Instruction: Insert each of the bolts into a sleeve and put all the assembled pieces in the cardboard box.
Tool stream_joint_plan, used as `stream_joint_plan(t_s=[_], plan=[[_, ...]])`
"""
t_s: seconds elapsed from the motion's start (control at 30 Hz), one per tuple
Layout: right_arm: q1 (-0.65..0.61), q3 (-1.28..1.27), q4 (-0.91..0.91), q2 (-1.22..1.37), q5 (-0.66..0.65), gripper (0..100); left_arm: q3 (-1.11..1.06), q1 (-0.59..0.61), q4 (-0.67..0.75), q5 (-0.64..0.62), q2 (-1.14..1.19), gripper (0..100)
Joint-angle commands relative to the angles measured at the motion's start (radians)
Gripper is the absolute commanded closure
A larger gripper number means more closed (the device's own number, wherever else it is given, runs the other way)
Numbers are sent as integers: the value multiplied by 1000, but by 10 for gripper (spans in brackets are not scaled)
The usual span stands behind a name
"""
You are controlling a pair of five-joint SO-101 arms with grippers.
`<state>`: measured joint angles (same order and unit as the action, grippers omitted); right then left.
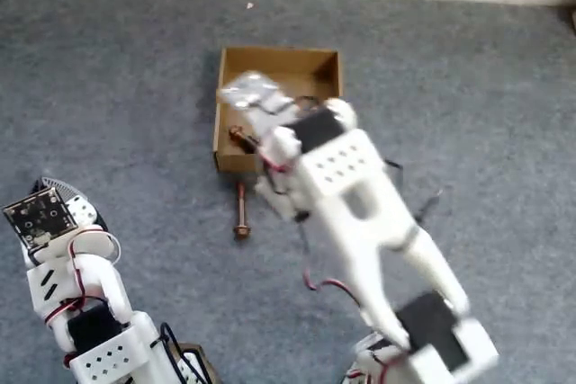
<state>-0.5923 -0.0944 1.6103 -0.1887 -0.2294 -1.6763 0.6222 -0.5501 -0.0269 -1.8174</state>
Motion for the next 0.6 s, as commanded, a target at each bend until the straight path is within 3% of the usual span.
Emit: stream_joint_plan(t_s=[0.0,0.2,0.33,0.4,0.57], plan=[[101,-240,-171,-225,-11,991,-19,-61,15,6,-4,993],[214,-590,-417,-394,-9,991,-18,-160,-60,11,-2,986],[302,-743,-598,-404,-3,991,7,-232,-132,12,-1,843],[351,-800,-674,-404,-3,991,64,-272,-227,12,-1,787],[417,-880,-789,-404,61,991,251,-441,-459,132,1,784]])
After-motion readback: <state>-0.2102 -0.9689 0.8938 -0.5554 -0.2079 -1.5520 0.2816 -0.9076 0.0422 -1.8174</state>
